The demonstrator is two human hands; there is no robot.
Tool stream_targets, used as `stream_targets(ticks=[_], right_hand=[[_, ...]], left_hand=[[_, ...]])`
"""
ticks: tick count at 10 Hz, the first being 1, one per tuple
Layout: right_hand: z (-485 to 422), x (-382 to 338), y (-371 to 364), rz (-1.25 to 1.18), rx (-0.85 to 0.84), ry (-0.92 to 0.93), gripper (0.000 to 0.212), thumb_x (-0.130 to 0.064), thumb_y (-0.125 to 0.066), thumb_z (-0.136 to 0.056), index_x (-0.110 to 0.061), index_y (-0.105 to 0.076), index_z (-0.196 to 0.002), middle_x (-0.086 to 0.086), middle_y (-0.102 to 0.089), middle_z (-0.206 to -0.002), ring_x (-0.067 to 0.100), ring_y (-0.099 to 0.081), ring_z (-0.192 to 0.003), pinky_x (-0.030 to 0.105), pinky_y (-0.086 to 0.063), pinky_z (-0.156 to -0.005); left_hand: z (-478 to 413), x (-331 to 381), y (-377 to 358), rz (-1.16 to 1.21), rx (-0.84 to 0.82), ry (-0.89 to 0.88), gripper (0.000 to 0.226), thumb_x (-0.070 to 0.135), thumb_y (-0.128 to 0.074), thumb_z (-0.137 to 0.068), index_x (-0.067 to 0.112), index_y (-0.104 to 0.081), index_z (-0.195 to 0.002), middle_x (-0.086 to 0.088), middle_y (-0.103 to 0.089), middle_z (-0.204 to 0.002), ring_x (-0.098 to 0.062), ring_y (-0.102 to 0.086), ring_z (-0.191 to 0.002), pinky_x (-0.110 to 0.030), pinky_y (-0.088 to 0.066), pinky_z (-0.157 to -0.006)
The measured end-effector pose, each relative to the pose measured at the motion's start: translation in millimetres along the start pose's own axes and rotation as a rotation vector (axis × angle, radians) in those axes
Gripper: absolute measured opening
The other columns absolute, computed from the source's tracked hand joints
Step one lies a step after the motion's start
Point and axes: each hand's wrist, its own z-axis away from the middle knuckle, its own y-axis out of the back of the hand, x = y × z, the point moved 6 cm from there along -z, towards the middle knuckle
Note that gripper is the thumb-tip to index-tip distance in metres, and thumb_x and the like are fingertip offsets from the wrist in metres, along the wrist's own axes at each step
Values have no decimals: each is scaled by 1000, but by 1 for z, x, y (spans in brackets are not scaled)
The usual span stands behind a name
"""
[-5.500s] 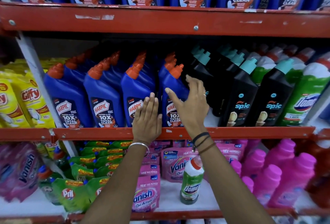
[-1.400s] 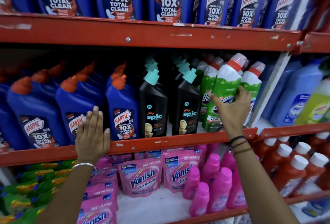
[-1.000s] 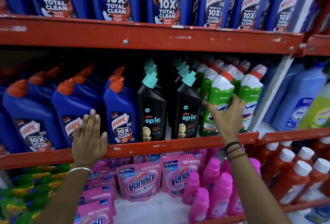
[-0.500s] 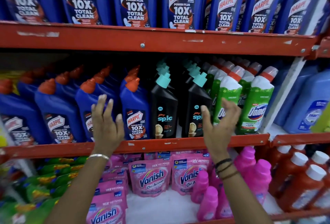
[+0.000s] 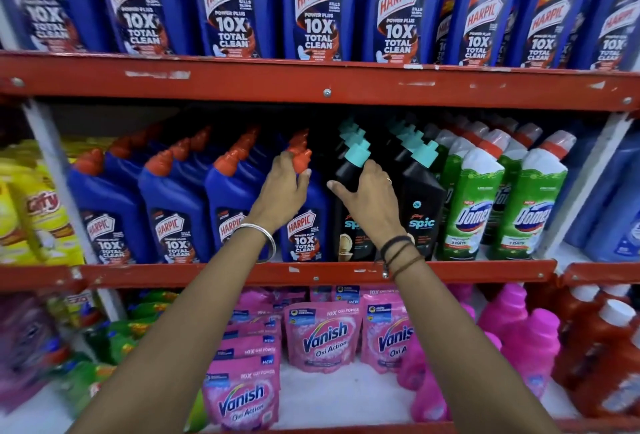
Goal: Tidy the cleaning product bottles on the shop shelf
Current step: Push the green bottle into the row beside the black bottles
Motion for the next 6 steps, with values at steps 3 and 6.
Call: stream_targets(ticks=[3,6], right_hand=[[0,-3,6,29,-5,-27,59,-41,-69,-82,3,-47,-112,21,-59,-112,36,-54,-106,42,-48,-83],[18,1,7,-18,-1,1,73,-50,-58,-86,-2,-36,-135,18,-50,-131,33,-45,-124,42,-46,-91]], left_hand=[[1,-6,5,12,-118,-24,24,25,-44,-101,5,-40,-113,-4,-43,-104,-12,-42,-85,-14,-27,-69],[28,8,20,-165,119,-197,48,29,-50,-97,1,-39,-135,-13,-42,-130,-23,-44,-119,-32,-40,-98]])
